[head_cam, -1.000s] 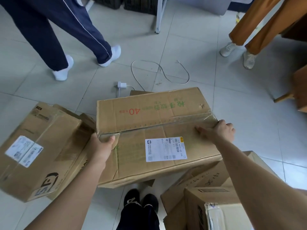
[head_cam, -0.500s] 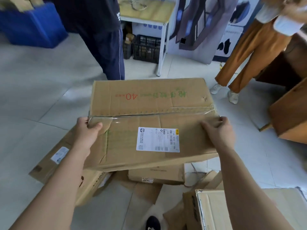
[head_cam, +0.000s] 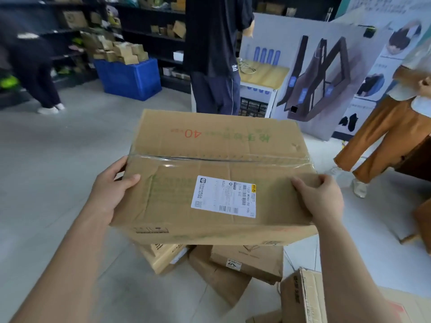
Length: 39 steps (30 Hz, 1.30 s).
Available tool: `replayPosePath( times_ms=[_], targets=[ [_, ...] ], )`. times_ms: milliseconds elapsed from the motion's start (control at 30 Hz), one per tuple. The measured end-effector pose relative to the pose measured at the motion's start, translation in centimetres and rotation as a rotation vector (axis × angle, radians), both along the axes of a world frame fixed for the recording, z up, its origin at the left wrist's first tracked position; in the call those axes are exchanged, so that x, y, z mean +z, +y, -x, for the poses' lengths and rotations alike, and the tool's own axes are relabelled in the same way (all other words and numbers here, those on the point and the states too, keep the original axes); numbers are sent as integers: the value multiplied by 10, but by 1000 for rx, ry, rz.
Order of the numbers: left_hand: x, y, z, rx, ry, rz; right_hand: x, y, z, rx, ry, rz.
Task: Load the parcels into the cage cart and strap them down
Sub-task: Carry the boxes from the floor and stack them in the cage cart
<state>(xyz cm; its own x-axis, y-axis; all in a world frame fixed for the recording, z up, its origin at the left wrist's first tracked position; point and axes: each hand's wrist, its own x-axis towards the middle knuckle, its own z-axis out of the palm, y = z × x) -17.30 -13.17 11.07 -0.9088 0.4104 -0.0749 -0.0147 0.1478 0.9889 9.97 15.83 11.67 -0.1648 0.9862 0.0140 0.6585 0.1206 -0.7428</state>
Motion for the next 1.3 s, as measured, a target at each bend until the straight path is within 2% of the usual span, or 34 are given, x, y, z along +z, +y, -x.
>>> replayPosePath(
  times_ms=[200, 433, 800, 967, 1300],
  targets=[
    [12, -113, -38, 228, 48, -48, 28, -64, 28, 199, 58, -40],
    [21, -263, -108, 522, 69, -11, 42, -162, 53, 496, 74, -43],
    [45, -471, -283, 996, 99, -12, 52, -365, 79, 1009, 121, 7],
    [54, -544, -378, 1236, 121, 31, 57, -470, 67, 1205, 147, 22],
    [72, -648, -566, 1559, 172, -28, 76, -660, -8, 1532, 198, 74]
  ],
)
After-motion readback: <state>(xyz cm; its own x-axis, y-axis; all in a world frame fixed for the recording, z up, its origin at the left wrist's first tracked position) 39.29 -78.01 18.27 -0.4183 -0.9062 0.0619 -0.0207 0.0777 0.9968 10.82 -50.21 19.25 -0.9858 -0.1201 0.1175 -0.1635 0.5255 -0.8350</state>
